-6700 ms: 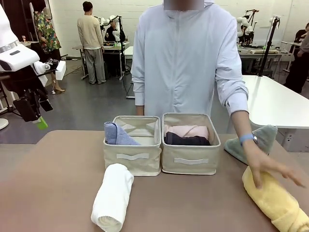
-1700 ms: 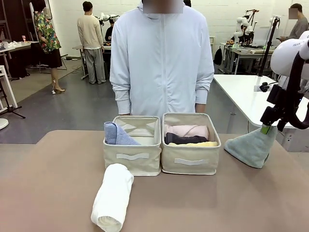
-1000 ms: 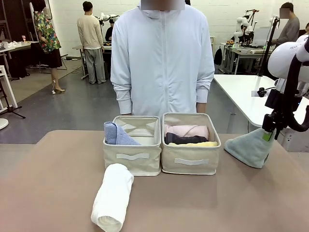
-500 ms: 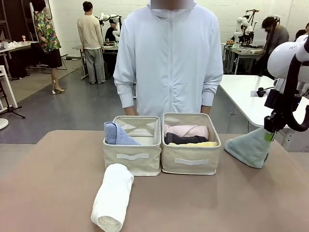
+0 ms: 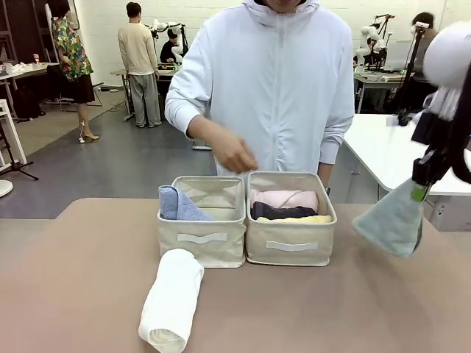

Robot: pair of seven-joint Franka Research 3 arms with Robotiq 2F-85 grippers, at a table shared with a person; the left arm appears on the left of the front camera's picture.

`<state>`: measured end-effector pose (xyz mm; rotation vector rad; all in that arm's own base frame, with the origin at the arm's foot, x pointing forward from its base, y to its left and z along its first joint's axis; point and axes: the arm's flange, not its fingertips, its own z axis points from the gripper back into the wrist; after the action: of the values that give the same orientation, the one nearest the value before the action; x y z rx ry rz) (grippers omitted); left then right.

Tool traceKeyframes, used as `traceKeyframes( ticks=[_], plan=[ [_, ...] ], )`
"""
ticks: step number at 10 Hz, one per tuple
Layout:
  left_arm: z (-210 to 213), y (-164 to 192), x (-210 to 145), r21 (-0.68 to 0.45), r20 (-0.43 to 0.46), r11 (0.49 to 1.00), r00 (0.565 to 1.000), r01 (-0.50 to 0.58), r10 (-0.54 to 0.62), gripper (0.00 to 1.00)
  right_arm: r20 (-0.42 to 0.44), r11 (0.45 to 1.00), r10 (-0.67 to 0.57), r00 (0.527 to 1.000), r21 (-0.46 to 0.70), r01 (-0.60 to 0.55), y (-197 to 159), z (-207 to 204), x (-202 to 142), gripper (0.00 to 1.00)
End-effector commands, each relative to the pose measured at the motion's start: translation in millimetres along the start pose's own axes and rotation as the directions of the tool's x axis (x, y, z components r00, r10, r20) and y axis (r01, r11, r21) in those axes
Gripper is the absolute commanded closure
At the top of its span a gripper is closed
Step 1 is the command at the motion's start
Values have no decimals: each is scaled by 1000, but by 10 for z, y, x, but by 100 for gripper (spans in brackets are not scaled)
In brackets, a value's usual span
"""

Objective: Sort the towels based on their folding style.
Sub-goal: Pick up another triangle-folded towel from the table and place it in the left Fabric basket.

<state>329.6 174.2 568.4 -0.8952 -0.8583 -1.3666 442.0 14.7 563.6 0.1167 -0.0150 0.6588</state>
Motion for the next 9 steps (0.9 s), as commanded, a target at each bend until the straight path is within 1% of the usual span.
traceKeyframes(
  ticks=[1,2,3,4,5,6,7,8,9],
  plan=[
    [9,-10,-7,4,16,1000,999,29,-29,0,71,989,55,996,-142,-44,793,623,-403,100],
    [9,-10,-7,4,16,1000,999,29,-29,0,56,983,86,995,-166,-76,1073,795,-494,100],
    [9,-10,-7,4,16,1000,999,29,-29,0,52,980,96,994,-183,-85,1246,898,-564,100],
    [9,-10,-7,4,16,1000,999,29,-29,0,35,979,105,994,-181,-97,1287,930,-638,100],
    [9,-10,-7,4,16,1000,999,29,-29,0,48,984,4,999,-180,5,1177,888,-737,100],
    [9,-10,-7,4,16,1000,999,29,-29,0,70,979,123,990,-173,-110,1432,1086,-753,100],
    [9,-10,-7,4,16,1000,999,29,-29,0,70,979,123,990,-173,-110,1432,1086,-753,100],
    [9,-10,-7,4,16,1000,999,29,-29,0,60,982,92,994,-171,-81,1397,1040,-776,89],
    [9,-10,-7,4,16,1000,999,29,-29,0,-16,969,140,990,-203,-141,1572,956,-503,89]
  ],
)
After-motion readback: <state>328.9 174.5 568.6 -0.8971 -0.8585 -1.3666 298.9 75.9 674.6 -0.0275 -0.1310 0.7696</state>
